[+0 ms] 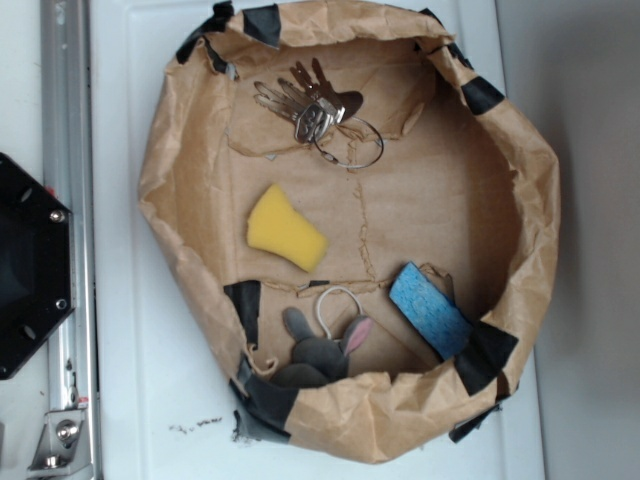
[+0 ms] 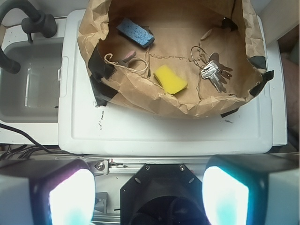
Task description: Grab the silver keys.
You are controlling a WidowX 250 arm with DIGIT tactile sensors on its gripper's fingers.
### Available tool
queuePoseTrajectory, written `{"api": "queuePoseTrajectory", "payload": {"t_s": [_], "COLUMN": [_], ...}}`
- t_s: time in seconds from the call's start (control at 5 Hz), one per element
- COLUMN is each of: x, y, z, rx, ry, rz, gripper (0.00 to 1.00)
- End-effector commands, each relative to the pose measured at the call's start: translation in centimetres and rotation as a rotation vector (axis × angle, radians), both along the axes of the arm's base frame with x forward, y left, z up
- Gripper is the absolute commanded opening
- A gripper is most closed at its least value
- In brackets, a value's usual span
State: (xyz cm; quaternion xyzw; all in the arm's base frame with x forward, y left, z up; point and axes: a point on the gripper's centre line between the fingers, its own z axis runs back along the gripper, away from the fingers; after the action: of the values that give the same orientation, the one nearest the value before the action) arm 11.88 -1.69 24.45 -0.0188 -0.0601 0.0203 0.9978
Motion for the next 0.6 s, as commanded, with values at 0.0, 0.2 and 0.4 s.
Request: {"api": "queuePoseTrajectory", "payload": {"t_s": [0.0, 0.2, 0.4], "x": [0.0, 5.0, 9.3], "y": [0.0, 0.5, 1.6], "z": [0.0, -0.5, -1.3], "rx": [0.000, -0.015, -0.031], "ry": [0.000, -0.025, -0.013], "rz": [0.000, -0.124, -0.273], "gripper": [1.00, 1.00, 1.00]}}
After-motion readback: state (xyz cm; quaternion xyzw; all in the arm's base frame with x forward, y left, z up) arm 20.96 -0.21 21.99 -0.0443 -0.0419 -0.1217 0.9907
